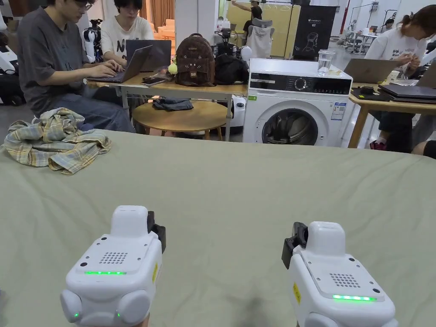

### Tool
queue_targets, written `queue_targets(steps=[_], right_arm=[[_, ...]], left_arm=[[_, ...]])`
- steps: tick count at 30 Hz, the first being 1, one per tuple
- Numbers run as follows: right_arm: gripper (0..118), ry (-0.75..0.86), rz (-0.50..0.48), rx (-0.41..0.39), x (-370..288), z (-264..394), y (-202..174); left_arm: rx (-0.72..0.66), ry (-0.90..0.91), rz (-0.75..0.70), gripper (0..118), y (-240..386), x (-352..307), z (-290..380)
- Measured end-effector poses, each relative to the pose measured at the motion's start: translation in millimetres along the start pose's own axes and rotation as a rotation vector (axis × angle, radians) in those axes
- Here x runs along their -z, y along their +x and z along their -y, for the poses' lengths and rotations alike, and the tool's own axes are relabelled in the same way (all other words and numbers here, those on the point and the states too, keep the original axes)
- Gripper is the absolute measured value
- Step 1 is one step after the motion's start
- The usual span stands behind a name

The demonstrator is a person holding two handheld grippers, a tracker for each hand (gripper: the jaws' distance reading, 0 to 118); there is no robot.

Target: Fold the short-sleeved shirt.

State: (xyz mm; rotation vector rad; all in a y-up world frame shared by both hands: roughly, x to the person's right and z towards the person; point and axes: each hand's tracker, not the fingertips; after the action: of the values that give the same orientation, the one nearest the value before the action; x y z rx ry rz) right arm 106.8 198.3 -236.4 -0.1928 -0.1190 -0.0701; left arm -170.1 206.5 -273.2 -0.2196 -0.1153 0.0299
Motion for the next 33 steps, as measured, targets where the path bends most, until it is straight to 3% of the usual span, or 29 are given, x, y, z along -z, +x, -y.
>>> queue_targets(steps=[10, 11, 12, 15, 17, 23, 29, 33], right_arm=[[4, 0.043, 0.032, -0.044, -1, -1, 0], [12, 0.047, 0.026, -0.038, -1, -1, 0], [27, 0.05, 0.028, -0.038, -1, -2, 0], [70, 0.061, 0.034, -0.039, 0, -4, -1], [79, 0.061, 0.054, -0.034, 1, -5, -1], [83, 0.051, 0.071, -0.004, 5, -7, 4], [83, 0.032, 0.033, -0.026, 10, -7, 3], [84, 0.038, -0.013, 0.038, 10, -8, 4]], left_arm=[[0.022, 0.018, 0.016, 0, -3, -5, 1], [0.029, 0.018, 0.022, 0, -2, -5, 1], [0.039, 0.019, 0.024, 10, -2, -6, 1], [0.045, 0.029, 0.022, 55, 0, -8, 1], [0.021, 0.036, 0.032, 62, -2, -10, 1], [-0.018, 0.042, 0.013, 70, -9, -9, 1], [0.012, 0.022, -0.006, 71, -13, -5, 3], [0.025, 0.048, 0.022, 71, -13, -6, 3]])
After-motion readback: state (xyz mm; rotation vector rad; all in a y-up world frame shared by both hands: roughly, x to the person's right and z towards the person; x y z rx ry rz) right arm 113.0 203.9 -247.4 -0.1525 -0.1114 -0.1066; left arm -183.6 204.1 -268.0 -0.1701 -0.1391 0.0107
